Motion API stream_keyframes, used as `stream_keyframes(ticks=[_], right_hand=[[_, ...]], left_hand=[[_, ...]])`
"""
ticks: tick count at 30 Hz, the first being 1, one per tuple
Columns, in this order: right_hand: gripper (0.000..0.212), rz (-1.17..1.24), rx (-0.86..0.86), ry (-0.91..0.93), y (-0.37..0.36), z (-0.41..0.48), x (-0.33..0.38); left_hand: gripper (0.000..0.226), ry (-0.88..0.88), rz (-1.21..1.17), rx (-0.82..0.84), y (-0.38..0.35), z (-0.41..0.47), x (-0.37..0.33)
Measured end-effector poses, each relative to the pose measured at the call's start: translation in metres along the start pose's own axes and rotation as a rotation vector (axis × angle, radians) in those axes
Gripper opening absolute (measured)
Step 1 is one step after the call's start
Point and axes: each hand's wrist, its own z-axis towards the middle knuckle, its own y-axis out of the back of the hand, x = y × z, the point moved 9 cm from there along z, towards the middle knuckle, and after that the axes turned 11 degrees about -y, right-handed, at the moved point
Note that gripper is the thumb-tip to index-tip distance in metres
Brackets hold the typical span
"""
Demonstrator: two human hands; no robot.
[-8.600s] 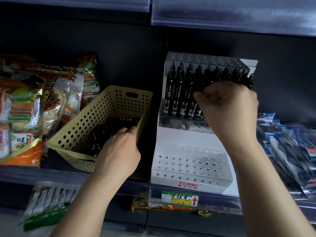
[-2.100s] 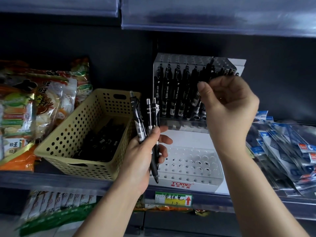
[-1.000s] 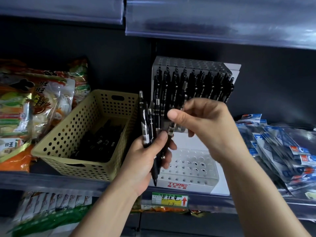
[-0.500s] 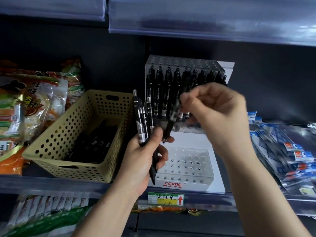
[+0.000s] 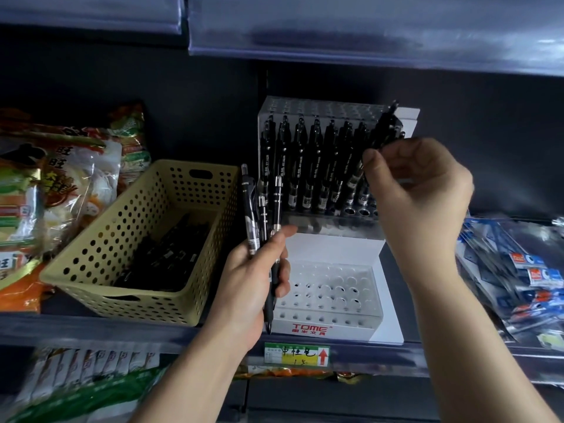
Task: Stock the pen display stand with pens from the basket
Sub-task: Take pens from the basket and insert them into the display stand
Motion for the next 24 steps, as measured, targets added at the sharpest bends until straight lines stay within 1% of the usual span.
stream_keyframes(ticks=[2,5,7,10,15,17,19,20,21,22,24], right_hand=[[0.013,-0.088,0.022,0.005,-0.007,-0.001,-0.002],[0.013,-0.196,0.081,-0.035,-0.017,-0.002,-0.011],[0.013,-0.243,0.113,-0.060,-0.020,-0.003,-0.016],[0.015,-0.301,0.127,-0.055,-0.022,-0.004,-0.016],[0.013,-0.390,0.164,-0.056,-0.027,-0.005,-0.016],[0.018,-0.391,0.160,-0.067,-0.026,-0.005,-0.016],[0.028,-0.296,0.112,-0.035,-0.020,-0.008,-0.006],[0.031,-0.237,0.122,-0.009,-0.019,-0.009,0.001],[0.032,-0.192,0.188,-0.008,-0.022,-0.011,0.005],[0.032,-0.154,0.322,-0.049,-0.031,-0.015,0.007],[0.019,-0.038,0.700,-0.218,-0.056,-0.032,0.001]], left_hand=[[0.018,-0.024,0.012,-0.004,0.001,0.000,-0.003],[0.018,-0.056,0.021,-0.002,0.000,0.001,-0.007],[0.017,-0.072,0.027,0.000,0.001,0.001,-0.009],[0.018,-0.098,0.034,0.009,0.001,0.001,-0.011],[0.020,-0.129,-0.007,0.046,-0.002,0.000,-0.015],[0.020,-0.139,-0.026,0.084,-0.006,0.000,-0.016],[0.018,-0.138,-0.055,0.125,-0.010,-0.001,-0.016],[0.018,-0.133,-0.075,0.143,-0.013,-0.002,-0.016],[0.019,-0.124,-0.099,0.159,-0.015,-0.002,-0.017],[0.020,-0.110,-0.129,0.177,-0.018,-0.003,-0.016],[0.019,-0.076,-0.192,0.231,-0.026,-0.006,-0.015]])
